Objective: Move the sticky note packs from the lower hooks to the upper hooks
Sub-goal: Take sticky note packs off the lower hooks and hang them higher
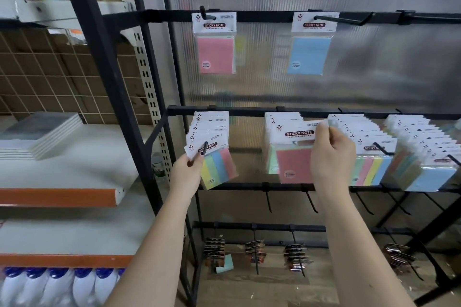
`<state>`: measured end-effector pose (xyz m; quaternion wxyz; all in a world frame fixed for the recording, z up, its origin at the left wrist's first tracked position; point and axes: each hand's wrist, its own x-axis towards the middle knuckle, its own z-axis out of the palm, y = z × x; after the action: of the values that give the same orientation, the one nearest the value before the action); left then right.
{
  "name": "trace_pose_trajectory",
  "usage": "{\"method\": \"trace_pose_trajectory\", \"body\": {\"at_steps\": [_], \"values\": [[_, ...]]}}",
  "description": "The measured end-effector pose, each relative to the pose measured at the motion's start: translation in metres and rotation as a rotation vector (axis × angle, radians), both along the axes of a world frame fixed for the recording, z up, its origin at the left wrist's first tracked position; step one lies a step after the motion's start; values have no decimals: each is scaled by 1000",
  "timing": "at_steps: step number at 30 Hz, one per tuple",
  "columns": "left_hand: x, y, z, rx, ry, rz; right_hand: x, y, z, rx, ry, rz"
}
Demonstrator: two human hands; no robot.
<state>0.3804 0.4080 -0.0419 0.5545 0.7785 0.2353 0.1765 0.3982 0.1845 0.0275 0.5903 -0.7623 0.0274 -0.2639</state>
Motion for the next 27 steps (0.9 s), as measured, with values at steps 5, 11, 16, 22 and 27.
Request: {"method": "trace_pose_trajectory", "body": {"at_steps": [5, 11, 16, 22, 27], "values": [[-4, -2, 5, 124, -27, 64, 0, 2, 8, -40, -76, 55], [-24, -10, 11, 102, -177, 144, 7, 8, 13, -114, -114, 142], [-40, -9, 18, 103, -270, 212, 12, 22, 22, -45, -165, 213], [-50, -3, 40, 128, -441, 352, 8, 51, 52, 55, -244, 323], [-58, 1, 52, 171, -527, 437, 5, 77, 81, 29, -353, 380]]}}
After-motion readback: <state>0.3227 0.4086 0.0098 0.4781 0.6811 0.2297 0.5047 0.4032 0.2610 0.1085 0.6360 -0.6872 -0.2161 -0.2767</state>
